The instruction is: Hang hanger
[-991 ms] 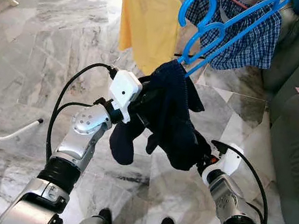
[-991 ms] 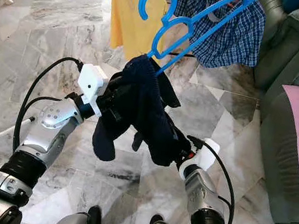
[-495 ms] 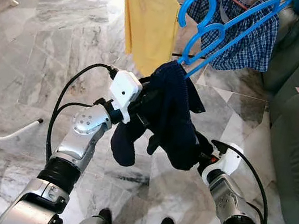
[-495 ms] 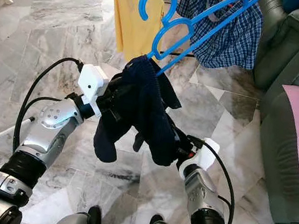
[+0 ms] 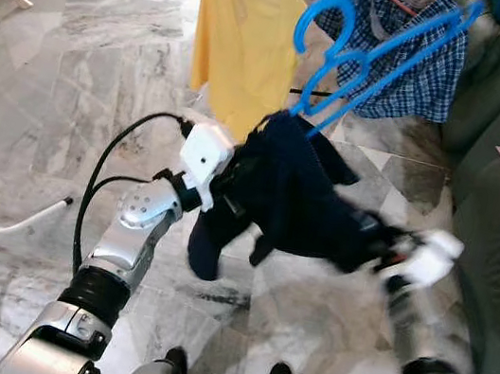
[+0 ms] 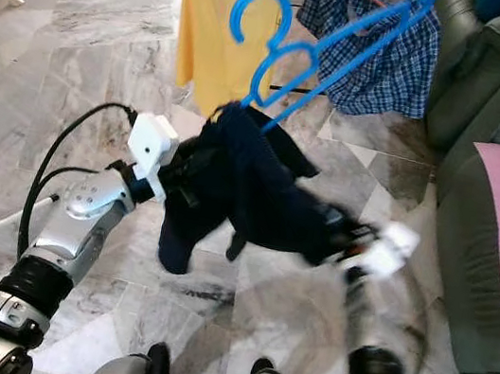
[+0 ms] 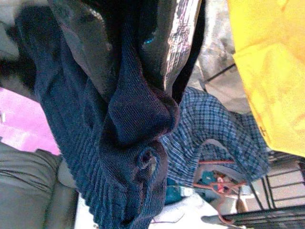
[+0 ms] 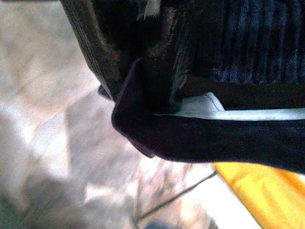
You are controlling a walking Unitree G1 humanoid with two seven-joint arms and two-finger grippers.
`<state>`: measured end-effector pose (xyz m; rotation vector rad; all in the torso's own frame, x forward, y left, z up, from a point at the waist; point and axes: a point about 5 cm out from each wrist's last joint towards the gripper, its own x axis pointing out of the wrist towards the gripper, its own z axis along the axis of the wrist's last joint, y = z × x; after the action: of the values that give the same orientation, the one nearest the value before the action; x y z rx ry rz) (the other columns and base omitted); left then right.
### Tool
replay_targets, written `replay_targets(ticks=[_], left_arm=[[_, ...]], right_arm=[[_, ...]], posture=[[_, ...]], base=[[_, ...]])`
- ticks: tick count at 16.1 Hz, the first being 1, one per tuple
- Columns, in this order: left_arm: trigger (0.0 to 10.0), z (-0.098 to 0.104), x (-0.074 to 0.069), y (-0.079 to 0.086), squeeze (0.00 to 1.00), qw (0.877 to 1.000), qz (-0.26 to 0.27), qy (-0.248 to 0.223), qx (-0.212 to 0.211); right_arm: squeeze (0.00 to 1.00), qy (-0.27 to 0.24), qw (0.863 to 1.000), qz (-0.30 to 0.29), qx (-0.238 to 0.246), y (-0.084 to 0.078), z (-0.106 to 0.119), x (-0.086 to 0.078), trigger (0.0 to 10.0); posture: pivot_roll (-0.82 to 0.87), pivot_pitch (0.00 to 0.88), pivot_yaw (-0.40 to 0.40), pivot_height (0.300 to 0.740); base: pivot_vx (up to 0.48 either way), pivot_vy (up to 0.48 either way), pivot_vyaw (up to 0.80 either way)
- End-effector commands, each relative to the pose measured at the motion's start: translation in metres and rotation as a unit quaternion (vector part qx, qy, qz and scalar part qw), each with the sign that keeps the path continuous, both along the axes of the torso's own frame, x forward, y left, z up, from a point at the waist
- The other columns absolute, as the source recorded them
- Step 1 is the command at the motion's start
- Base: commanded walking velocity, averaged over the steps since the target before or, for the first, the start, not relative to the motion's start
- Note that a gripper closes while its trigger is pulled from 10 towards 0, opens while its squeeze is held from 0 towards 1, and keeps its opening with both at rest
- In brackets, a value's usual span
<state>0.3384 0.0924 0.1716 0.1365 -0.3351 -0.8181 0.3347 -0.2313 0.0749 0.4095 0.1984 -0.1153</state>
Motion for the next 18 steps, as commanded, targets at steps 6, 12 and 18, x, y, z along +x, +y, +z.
replay_targets(ticks=[6, 12, 18], left_arm=[[0.0, -0.02, -0.001, 0.024, 0.0, 0.998, 0.056, 0.006, 0.009], [0.0, -0.049, -0.024, 0.03, 0.0, 0.999, 0.02, 0.04, 0.023], [0.0, -0.062, -0.039, 0.023, 0.0, 0.996, -0.009, 0.086, -0.024]], right_arm=[[0.0, 0.016, 0.996, -0.03, -0.078, -0.009, 0.007, 0.0, 0.0], [0.0, -0.003, 0.991, -0.086, -0.105, -0.038, 0.047, 0.013, 0.0], [0.0, 0.038, 0.987, -0.101, -0.118, -0.053, 0.055, 0.017, 0.0]], posture=[[-0.11, 0.26, 0.067, 0.74], [-0.13, 0.261, 0.061, 0.74], [-0.14, 0.259, 0.053, 0.74]], base=[[0.0, 0.0, 0.0], [0.0, 0.0, 0.0], [0.0, 0.0, 0.0]])
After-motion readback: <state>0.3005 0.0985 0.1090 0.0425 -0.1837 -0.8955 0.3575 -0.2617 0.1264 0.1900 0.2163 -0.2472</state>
